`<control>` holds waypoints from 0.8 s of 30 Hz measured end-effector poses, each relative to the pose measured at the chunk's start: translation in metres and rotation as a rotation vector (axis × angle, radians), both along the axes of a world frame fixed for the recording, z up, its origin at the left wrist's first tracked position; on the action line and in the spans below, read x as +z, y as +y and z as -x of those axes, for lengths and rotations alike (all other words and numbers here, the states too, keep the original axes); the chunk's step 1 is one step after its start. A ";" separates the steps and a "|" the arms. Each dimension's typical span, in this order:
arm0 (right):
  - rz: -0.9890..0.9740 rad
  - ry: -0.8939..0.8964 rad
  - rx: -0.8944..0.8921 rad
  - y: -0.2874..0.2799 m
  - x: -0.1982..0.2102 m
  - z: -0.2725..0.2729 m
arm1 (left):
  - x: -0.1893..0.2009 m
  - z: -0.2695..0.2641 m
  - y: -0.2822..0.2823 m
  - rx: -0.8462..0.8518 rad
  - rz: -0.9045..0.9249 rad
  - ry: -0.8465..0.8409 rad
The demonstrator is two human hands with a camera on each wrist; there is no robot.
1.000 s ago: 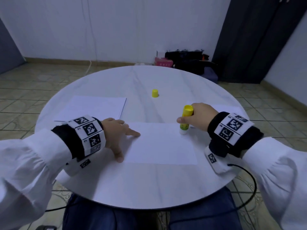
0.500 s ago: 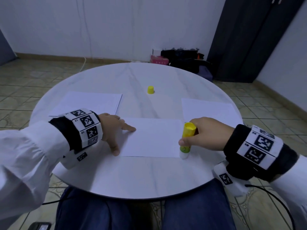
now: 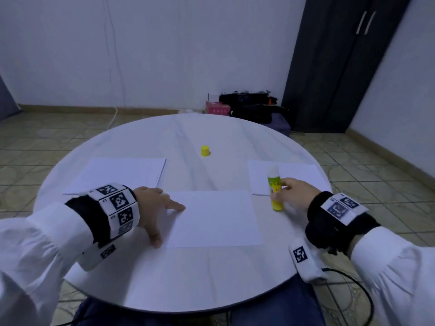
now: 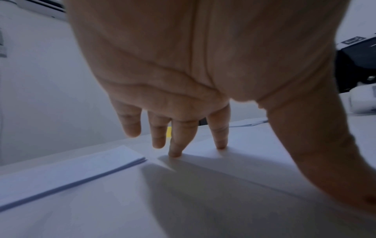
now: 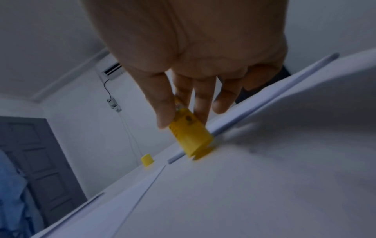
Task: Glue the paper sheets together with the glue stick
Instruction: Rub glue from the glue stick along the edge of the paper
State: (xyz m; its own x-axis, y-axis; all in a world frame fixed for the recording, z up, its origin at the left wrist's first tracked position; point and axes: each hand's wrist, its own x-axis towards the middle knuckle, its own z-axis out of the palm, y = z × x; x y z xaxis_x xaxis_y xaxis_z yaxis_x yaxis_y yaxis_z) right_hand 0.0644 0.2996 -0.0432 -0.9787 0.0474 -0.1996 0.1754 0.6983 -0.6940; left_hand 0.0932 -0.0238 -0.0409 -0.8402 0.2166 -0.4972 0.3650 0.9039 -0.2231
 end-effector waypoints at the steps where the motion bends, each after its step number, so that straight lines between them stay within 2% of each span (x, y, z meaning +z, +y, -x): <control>1: -0.040 -0.009 -0.007 0.002 0.002 0.002 | 0.000 0.000 -0.001 0.004 -0.007 -0.005; 6: -0.254 -0.051 -0.083 0.010 0.016 0.014 | -0.001 0.003 -0.004 0.046 -0.074 -0.033; 17: -0.353 -0.057 -0.114 0.026 0.017 0.034 | 0.002 0.005 0.000 0.140 -0.139 -0.126; 21: -0.413 -0.218 -0.097 0.026 0.023 0.027 | 0.003 0.005 -0.001 0.141 -0.157 -0.133; 24: -0.504 -0.303 0.014 0.016 0.031 0.009 | -0.001 0.005 -0.007 0.136 -0.189 -0.124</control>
